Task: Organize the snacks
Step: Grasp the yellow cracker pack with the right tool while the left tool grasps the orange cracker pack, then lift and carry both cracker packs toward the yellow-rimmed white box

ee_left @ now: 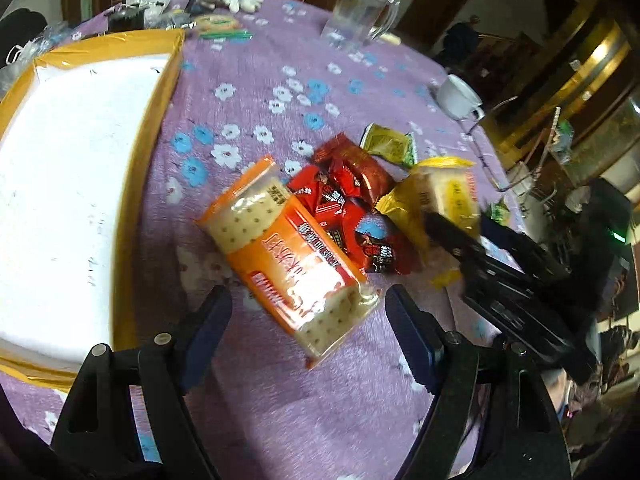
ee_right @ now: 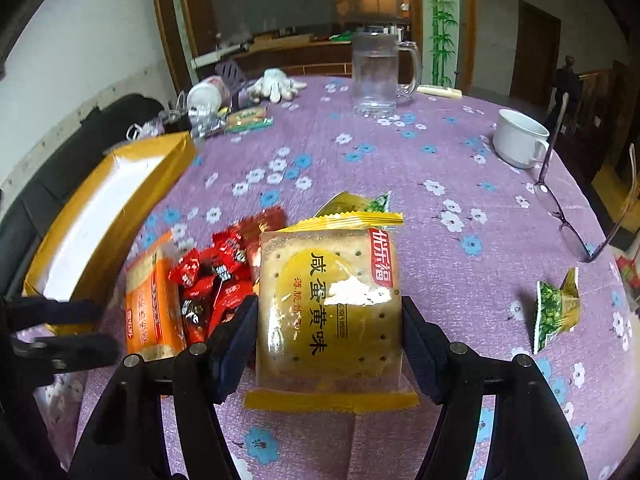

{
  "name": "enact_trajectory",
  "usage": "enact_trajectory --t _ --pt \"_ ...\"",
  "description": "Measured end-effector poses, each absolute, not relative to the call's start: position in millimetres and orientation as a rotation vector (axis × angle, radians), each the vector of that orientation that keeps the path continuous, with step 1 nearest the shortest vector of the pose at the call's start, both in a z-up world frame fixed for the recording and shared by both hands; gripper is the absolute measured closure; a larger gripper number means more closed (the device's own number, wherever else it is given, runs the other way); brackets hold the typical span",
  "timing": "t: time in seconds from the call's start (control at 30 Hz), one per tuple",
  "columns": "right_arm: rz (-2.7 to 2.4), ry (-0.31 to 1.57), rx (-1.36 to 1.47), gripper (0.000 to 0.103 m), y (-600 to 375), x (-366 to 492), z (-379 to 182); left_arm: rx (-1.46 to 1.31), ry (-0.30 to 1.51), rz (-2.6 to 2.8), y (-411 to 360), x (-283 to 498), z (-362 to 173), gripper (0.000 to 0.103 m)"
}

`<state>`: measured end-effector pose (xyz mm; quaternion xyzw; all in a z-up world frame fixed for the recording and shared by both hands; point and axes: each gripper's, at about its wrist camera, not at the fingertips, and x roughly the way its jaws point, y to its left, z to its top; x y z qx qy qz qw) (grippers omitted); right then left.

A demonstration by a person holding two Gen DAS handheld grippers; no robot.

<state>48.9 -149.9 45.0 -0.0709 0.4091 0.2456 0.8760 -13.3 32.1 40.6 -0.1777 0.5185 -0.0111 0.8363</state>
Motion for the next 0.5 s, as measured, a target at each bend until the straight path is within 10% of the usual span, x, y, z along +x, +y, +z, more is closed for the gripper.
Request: enact_trajectory --t 0.5 --pt "0.573 0.771 -0.051 0.033 -162 36 66 -0.187 1.035 0.045 3 2 27 0.037"
